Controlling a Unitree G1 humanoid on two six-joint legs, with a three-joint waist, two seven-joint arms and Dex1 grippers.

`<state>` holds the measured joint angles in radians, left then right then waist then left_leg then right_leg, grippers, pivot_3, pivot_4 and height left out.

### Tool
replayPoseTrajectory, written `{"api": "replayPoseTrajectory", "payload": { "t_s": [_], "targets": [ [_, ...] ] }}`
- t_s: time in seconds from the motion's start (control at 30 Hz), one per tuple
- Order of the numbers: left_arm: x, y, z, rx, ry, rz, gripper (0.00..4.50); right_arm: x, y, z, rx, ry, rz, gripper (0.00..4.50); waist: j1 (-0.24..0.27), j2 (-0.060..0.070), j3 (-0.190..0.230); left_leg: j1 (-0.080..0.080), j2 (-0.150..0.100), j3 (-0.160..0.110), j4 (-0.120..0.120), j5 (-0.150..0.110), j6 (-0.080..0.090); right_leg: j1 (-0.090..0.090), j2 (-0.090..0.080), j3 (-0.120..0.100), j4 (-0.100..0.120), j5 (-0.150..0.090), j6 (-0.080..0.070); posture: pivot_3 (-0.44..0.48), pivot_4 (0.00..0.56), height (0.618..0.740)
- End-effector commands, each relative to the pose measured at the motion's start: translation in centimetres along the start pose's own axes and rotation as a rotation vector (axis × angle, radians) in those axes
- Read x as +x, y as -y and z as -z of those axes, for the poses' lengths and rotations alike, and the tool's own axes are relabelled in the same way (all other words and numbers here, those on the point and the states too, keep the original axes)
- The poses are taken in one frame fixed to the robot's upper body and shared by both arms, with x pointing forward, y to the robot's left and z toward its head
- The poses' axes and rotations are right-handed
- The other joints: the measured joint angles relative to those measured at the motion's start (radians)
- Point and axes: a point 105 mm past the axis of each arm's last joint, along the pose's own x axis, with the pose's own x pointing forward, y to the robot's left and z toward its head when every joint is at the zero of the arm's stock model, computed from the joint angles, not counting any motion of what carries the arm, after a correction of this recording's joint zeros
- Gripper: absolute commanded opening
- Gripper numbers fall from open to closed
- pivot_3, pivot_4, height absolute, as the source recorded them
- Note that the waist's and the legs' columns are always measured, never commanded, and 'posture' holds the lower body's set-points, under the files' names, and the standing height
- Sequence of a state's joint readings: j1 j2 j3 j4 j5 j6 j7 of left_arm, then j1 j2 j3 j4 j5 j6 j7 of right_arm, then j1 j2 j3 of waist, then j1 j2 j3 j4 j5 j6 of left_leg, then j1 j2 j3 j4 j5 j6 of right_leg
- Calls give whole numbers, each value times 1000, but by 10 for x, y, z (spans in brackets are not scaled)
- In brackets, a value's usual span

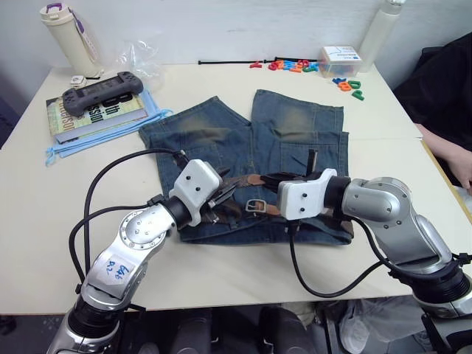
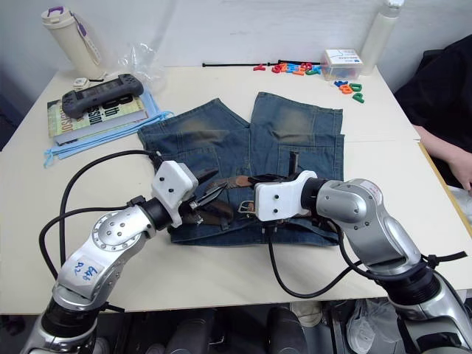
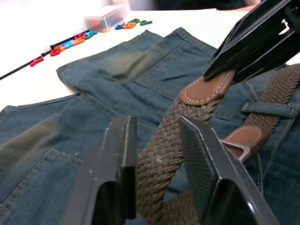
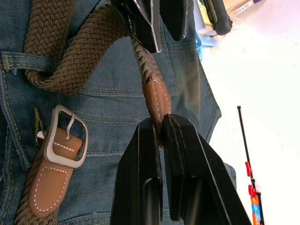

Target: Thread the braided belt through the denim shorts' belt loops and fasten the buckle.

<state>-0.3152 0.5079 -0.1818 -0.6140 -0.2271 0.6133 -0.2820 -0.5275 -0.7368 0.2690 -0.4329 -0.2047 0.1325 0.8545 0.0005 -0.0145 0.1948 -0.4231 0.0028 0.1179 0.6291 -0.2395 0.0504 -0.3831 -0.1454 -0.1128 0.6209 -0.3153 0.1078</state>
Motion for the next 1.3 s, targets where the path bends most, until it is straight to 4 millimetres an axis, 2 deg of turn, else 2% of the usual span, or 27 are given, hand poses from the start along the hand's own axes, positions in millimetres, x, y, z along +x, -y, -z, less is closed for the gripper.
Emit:
{"api": "replayPoseTrajectory", "payload": {
  "t_s": [0.03,0.17,0.27,0.4,0.67,0.87,1.03,1.17,1.2,1.23,1.27,1.3],
  "targets": [
    [-2,-1,4,30,-28,-8,1868,-7,18,-19,-59,59,78,0,0,0,0,0,0,0,0,0,0,0,0,0,0,0,0,0,150,717],
    [-4,-2,1,-7,10,-25,1868,-6,18,-21,-59,62,81,0,0,0,0,0,0,0,0,0,0,0,0,0,0,0,0,0,150,717],
    [-12,0,-1,-21,51,-11,2692,-6,17,-19,-58,52,78,0,-1,0,0,0,0,0,0,0,0,0,0,0,0,0,0,0,150,717],
    [-21,2,0,-30,73,-11,4393,-4,19,-17,-62,40,82,0,-2,0,0,0,0,0,0,0,0,0,0,0,0,0,0,0,150,717],
    [-25,-1,2,23,72,7,4393,4,21,-20,-65,46,95,0,-1,0,0,0,0,0,1,-2,-3,0,0,0,1,0,0,0,150,717],
    [-20,-16,4,23,49,-79,4393,5,18,-24,-53,55,102,0,-1,0,0,0,0,0,1,-1,-1,0,0,-1,1,0,0,0,150,717],
    [-17,-19,4,1,51,-100,4393,6,15,-26,-48,61,99,0,-2,0,0,0,0,0,1,0,0,0,0,-1,1,0,0,0,150,717],
    [-14,-19,5,7,49,-100,3403,6,15,-28,-47,64,100,0,-1,0,0,0,0,0,1,0,0,0,0,-1,1,0,0,0,150,717],
    [-13,-19,5,9,48,-98,2843,6,15,-28,-46,64,100,0,-2,0,0,0,0,0,1,0,0,0,0,-1,1,0,0,0,150,717],
    [-13,-18,5,10,48,-96,2552,6,15,-28,-46,64,101,0,-2,0,0,0,0,0,1,0,0,0,0,-2,2,0,0,0,150,717],
    [-12,-18,5,14,50,-93,1983,6,15,-27,-47,62,99,0,-2,0,0,0,0,0,1,0,0,0,0,-2,1,0,0,0,150,717],
    [-12,-18,4,21,55,-90,1680,7,15,-27,-47,61,98,0,-2,0,0,0,0,0,1,0,0,0,0,-2,2,0,0,0,150,717]
  ]
}}
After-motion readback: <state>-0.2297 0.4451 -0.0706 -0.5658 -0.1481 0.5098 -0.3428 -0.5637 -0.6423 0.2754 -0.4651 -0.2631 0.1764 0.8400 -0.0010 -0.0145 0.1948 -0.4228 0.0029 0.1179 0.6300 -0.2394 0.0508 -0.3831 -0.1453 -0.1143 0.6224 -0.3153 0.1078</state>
